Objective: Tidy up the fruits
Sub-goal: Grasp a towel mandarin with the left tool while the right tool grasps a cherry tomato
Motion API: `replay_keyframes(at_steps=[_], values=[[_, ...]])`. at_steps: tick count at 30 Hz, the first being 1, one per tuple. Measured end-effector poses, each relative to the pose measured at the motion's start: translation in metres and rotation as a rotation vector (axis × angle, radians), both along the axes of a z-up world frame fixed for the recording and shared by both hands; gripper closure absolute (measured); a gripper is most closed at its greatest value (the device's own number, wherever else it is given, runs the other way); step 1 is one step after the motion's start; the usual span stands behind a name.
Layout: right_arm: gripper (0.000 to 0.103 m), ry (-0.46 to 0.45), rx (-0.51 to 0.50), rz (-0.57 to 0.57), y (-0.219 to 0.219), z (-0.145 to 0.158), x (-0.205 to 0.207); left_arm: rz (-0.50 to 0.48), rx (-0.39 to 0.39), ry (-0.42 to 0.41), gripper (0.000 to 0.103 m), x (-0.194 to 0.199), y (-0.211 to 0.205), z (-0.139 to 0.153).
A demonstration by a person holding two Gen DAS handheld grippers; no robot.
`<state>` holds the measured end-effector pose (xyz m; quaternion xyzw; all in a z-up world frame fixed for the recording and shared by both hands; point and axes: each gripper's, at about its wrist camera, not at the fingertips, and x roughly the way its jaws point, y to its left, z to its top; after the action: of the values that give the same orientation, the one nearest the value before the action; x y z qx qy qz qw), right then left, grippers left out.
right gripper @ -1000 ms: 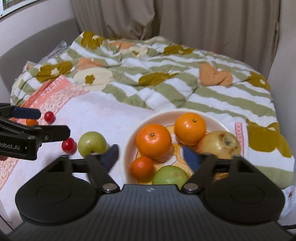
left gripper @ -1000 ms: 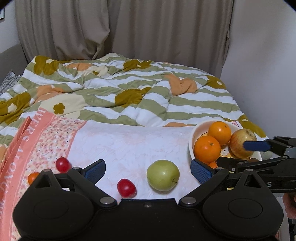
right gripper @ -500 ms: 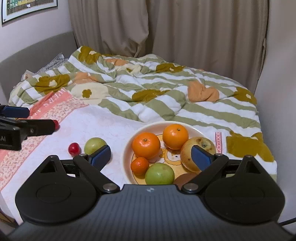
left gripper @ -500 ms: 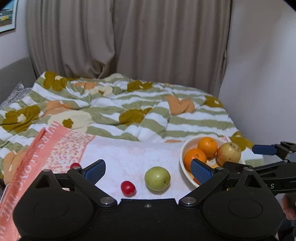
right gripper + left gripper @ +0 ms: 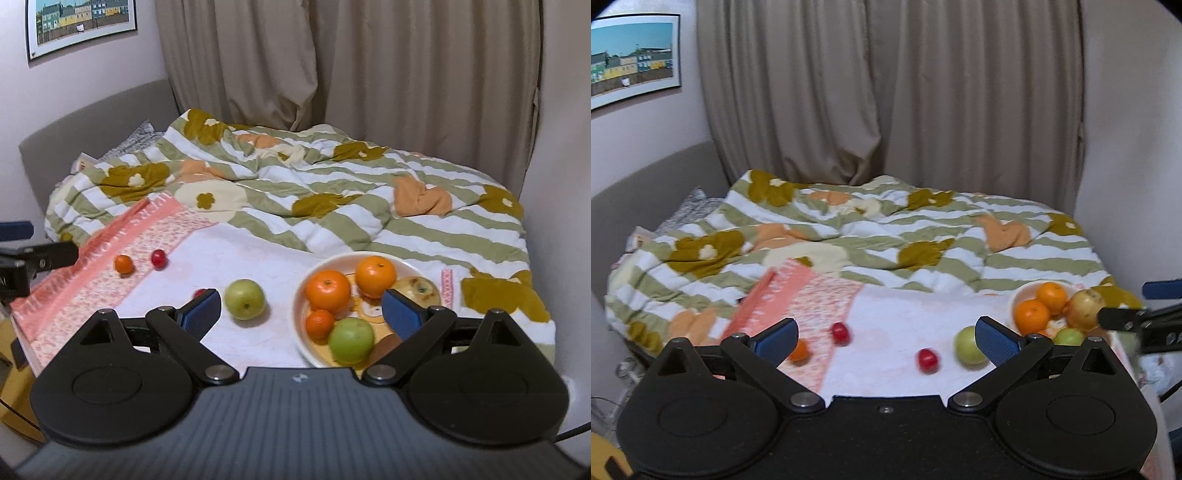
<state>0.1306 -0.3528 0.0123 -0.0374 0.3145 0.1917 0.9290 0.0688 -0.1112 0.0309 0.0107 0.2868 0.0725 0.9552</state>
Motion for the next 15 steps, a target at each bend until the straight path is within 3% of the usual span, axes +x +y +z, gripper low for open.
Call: replay_keyframes(at_steps=[7, 15], values=[[0.0, -0.004, -0.001, -0.004, 0.039, 0.004, -0.01, 0.034, -0.002, 0.014, 0.0, -0.01, 0.049, -0.004], [0.0, 0.049, -0.004, -0.094, 0.093, -0.007, -0.011, -0.04, -0.038, 0.075, 0.0, 0.005, 0.105, -0.018]])
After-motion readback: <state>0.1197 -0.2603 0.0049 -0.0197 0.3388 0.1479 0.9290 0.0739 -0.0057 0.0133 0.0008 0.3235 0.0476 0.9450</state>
